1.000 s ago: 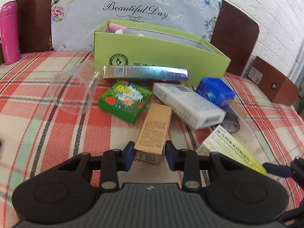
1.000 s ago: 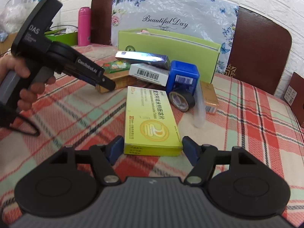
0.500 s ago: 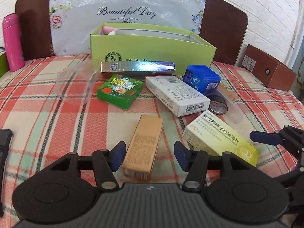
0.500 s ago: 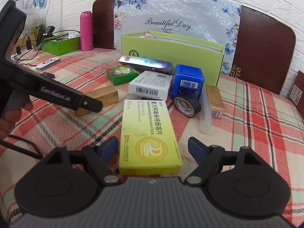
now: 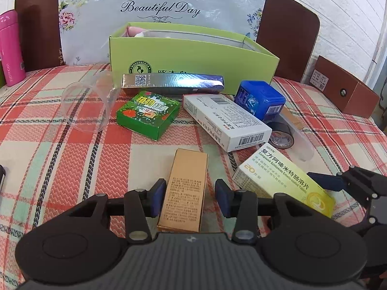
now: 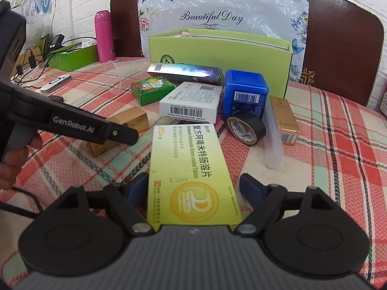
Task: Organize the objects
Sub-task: 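Reach the left tool to the tan box while the right tool reaches the yellow medicine box, then carry the tan box with the left tool while the right tool carries the yellow box into the lime box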
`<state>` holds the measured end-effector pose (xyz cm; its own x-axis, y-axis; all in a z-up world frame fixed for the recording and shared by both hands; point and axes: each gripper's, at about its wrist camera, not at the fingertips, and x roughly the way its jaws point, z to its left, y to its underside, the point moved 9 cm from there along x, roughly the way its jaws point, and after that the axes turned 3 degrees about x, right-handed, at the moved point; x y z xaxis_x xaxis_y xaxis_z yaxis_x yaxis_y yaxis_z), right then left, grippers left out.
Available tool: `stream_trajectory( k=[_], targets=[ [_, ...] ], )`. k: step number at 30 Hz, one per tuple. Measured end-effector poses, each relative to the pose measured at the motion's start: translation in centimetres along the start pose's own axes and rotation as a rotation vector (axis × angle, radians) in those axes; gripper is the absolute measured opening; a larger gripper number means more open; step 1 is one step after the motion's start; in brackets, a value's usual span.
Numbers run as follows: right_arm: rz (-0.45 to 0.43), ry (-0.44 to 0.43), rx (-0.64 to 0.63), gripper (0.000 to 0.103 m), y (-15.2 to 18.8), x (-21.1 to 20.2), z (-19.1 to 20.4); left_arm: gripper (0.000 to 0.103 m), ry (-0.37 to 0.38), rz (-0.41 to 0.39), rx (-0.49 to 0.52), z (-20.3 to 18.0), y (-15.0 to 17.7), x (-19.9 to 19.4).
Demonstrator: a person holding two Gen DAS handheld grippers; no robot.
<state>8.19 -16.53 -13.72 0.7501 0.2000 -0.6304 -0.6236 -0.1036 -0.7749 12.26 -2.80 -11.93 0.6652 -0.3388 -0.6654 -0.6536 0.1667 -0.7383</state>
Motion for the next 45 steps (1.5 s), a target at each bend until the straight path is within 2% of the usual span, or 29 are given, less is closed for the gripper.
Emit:
stream_trajectory(
  k=[3, 4, 5, 8, 12, 20, 26, 30, 34, 38, 45],
  targets=[
    [-0.006, -0.003, 0.003, 0.084, 0.1, 0.0, 0.1, 0.045, -0.007, 0.0, 0.02, -0.3, 0.0, 0.0],
    [-0.007, -0.003, 0.004, 0.078, 0.1, 0.0, 0.1, 0.036, -0.012, 0.0, 0.025, -0.3, 0.1, 0.0],
    [-0.013, -0.005, 0.002, 0.072, 0.1, -0.2, 0.2, 0.033, -0.016, 0.001, 0.025, -0.3, 0.1, -0.1],
    [-0.023, 0.002, -0.023, 0.067, 0.0, -0.7, 0.6, 0.033, 0.017, 0.01, -0.018, -0.3, 0.1, -0.6],
    [-0.067, -0.001, -0.036, 0.067, -0.5, -2.3, 0.6, 0.033, 0.043, -0.02, 0.003, -1.1, -0.6, -2.2],
    [-0.218, -0.012, -0.01, 0.066, -4.8, -6.4, -0.9, 0.033, 0.102, -0.153, 0.022, -2.4, -5.4, -5.2],
    [-0.304, 0.023, 0.04, 0.066, -9.4, -6.5, -3.3, 0.033, 0.127, -0.24, 0.006, -2.7, -10.3, -5.4],
    [-0.34, 0.065, 0.082, 0.066, -12.9, -4.8, -5.4, 0.033, 0.111, -0.275, -0.026, -2.1, -13.9, -4.2],
    [-0.336, 0.082, 0.115, 0.067, -16.1, -1.9, -7.1, 0.033, 0.13, -0.275, -0.072, -1.4, -17.3, -2.2],
    [-0.32, 0.117, 0.112, 0.066, -18.9, 1.7, -8.3, 0.033, 0.087, -0.272, -0.066, -0.7, -20.3, 0.5],
    [-0.296, 0.17, 0.104, 0.067, -22.1, 8.4, -10.1, 0.033, 0.038, -0.252, -0.089, 1.1, -23.3, 5.9]
  ],
)
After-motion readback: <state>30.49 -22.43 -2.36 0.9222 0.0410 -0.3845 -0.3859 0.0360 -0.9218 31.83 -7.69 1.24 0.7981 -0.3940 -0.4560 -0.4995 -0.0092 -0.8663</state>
